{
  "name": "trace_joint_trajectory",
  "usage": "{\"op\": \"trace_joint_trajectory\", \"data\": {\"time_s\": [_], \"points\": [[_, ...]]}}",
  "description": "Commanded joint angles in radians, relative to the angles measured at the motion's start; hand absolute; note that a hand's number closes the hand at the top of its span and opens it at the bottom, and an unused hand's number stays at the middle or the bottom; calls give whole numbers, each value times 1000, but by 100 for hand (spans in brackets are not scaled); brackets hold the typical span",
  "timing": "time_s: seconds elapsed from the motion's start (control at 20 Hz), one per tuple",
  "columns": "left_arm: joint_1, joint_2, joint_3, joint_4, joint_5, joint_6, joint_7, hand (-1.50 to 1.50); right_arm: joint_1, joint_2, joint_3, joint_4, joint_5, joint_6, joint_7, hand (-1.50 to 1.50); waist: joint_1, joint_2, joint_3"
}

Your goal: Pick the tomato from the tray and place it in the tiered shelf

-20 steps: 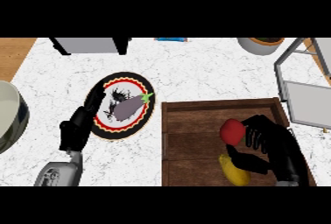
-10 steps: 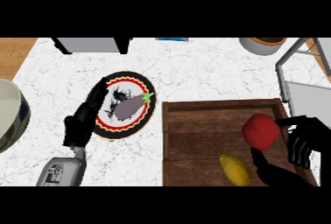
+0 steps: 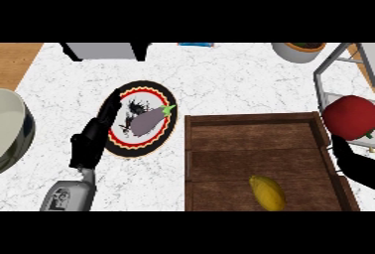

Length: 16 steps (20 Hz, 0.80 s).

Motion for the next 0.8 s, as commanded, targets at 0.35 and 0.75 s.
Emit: {"op": "trace_joint_trajectory", "data": {"time_s": [0.35, 0.75], "points": [[-1, 43, 40, -46, 40, -59, 23, 0, -236, -218, -306, 29, -145, 148, 55, 150, 1, 1, 1], [-7, -14, 4, 23, -24, 2, -26, 0, -370, -320, -305, 252, -80, 34, 3, 150, 6, 3, 0]]}}
